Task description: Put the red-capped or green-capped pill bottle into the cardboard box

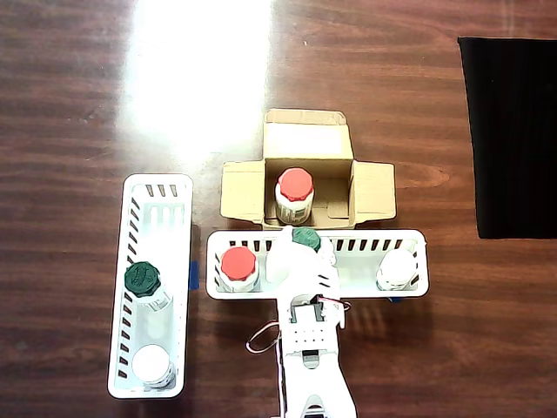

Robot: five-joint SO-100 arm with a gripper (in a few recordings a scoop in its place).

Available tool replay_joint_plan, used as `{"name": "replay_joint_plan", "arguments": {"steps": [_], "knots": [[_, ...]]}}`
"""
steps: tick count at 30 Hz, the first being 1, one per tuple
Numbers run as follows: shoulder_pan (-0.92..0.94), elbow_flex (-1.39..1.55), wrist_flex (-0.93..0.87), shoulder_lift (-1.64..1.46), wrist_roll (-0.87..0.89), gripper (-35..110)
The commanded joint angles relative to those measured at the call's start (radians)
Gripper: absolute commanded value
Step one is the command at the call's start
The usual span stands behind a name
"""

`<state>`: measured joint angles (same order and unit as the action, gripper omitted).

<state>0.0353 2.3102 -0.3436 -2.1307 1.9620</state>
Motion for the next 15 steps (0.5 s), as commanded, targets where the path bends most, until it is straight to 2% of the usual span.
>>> {"name": "replay_joint_plan", "arguments": {"steps": [1, 7, 15], "knots": [[-0.018, -0.141, -0.204, -0.153, -0.028, 1], [-0.049, -0.244, -0.425, -0.252, -0.058, 1], [-0.064, -0.344, -0.509, -0.244, -0.071, 2]]}}
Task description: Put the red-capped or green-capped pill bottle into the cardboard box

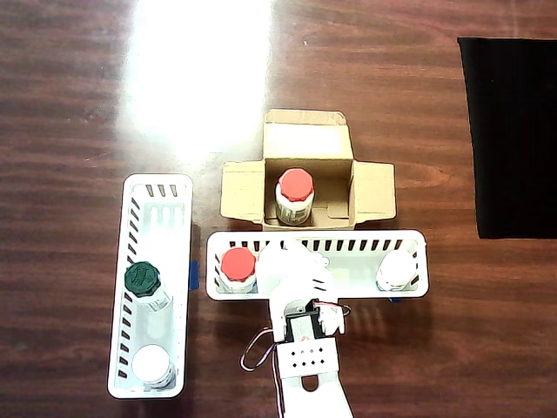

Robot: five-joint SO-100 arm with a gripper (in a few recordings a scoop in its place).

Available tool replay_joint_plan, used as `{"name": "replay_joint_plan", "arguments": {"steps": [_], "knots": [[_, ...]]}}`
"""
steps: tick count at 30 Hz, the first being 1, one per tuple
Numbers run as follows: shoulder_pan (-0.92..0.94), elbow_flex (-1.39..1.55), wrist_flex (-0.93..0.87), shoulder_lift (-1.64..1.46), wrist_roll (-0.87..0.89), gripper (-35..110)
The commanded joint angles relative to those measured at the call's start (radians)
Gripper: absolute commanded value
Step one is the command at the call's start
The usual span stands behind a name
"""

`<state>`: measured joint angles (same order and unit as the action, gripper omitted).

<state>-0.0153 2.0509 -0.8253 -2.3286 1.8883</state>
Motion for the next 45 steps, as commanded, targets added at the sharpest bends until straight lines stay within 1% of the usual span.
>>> {"name": "replay_joint_plan", "arguments": {"steps": [1, 5, 7, 9, 13, 16, 19, 21, 27, 35, 41, 43, 45], "knots": [[-0.014, -0.081, -0.029, -0.046, 0.009, 2], [-0.002, -0.015, -0.014, -0.08, 0.051, 3], [0.014, 0.034, 0.014, -0.095, 0.072, 7], [0.031, 0.087, 0.057, -0.104, 0.098, 18], [0.052, 0.153, 0.112, -0.104, 0.147, 47], [0.052, 0.202, 0.164, -0.101, 0.161, 66], [0.028, 0.227, 0.184, -0.1, 0.153, 80], [0.006, 0.232, 0.186, -0.103, 0.143, 85], [-0.063, 0.236, 0.192, -0.1, 0.103, 86], [-0.084, 0.362, 0.359, -0.075, 0.135, 86], [-0.086, 0.42, 0.422, -0.069, 0.166, 86], [-0.08, 0.439, 0.454, -0.058, 0.179, 81], [-0.075, 0.437, 0.466, -0.041, 0.186, 70]]}}
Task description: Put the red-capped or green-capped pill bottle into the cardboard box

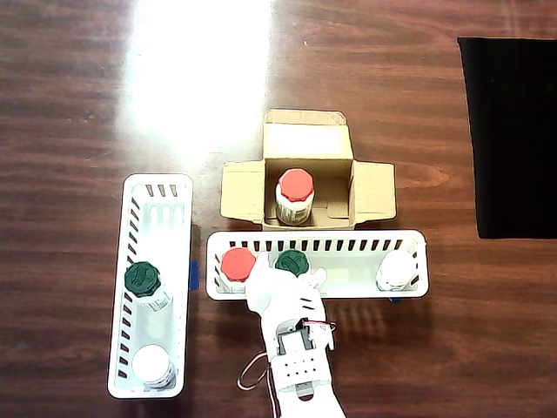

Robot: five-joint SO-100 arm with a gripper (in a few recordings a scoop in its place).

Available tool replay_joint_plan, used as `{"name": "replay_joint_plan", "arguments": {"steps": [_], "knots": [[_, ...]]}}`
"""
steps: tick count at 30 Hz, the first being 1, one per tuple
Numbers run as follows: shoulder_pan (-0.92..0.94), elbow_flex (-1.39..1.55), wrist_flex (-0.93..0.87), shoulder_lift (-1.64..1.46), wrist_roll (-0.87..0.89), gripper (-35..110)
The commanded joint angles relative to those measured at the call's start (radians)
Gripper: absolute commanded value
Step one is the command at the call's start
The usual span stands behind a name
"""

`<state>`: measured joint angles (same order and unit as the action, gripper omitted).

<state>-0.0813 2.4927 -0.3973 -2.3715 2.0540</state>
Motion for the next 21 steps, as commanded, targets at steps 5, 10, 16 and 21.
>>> {"name": "replay_joint_plan", "arguments": {"steps": [5, 10, 16, 21], "knots": [[-0.008, -0.015, 0.041, 0.006, 0.011, 25], [-0.011, -0.092, -0.044, 0.015, -0.023, -6], [0.003, -0.224, -0.187, 0.009, -0.052, 3], [0.006, -0.422, -0.376, 0.032, -0.087, 0]]}}
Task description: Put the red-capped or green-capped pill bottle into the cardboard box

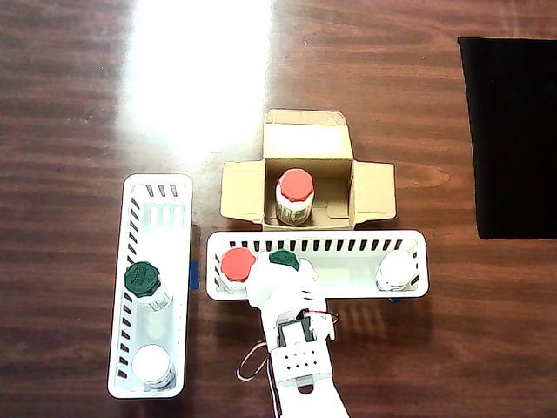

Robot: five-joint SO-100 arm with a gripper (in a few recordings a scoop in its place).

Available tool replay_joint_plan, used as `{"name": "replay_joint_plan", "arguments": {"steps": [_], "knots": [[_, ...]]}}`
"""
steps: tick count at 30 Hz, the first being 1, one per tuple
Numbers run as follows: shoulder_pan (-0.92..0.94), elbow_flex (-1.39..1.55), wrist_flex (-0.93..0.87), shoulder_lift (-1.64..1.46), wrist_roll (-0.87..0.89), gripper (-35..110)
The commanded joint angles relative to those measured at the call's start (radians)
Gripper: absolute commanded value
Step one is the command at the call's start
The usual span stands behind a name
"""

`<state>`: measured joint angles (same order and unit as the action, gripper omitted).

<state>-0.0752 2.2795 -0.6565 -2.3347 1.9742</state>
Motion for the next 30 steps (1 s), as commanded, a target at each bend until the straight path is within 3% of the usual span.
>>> {"name": "replay_joint_plan", "arguments": {"steps": [1, 15, 30], "knots": [[0.002, -0.244, -0.147, 0.002, -0.011, 0], [0.064, -0.753, -0.462, 0.166, 0.009, 0], [0.267, -1.267, -0.491, 0.595, 0.091, 0]]}}
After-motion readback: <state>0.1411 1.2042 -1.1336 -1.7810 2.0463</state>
